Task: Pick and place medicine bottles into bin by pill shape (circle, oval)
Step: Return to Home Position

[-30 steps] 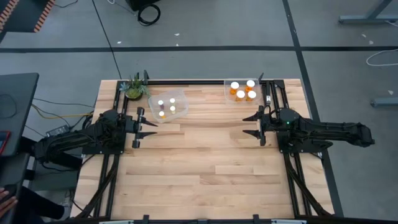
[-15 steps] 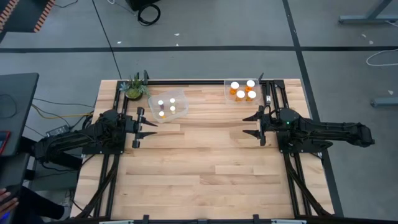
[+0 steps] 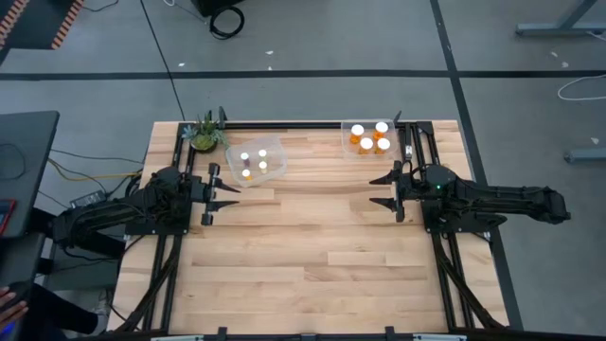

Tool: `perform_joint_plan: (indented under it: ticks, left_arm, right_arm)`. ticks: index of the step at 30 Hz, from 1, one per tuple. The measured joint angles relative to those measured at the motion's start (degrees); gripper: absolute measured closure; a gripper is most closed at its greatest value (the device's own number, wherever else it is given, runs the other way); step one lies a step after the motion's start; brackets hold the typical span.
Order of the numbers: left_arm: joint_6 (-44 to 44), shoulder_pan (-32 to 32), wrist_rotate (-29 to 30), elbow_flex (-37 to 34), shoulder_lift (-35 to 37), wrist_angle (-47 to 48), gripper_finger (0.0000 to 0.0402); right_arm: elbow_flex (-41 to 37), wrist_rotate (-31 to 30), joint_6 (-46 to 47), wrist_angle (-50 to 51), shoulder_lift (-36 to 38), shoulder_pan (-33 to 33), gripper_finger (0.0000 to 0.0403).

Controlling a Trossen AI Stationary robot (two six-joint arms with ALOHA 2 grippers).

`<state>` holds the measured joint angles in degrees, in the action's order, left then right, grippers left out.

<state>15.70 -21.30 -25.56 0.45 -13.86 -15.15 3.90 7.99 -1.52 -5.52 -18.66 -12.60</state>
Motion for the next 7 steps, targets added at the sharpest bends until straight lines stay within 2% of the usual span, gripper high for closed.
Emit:
perform_joint_plan:
  ticks: [7]
  left_arm:
    - [0.00, 0.01, 0.00, 0.02, 0.01, 0.00, 0.0255]
  right_arm:
    - [0.00, 0.00, 0.00, 0.02, -0.01, -0.01, 0.0138]
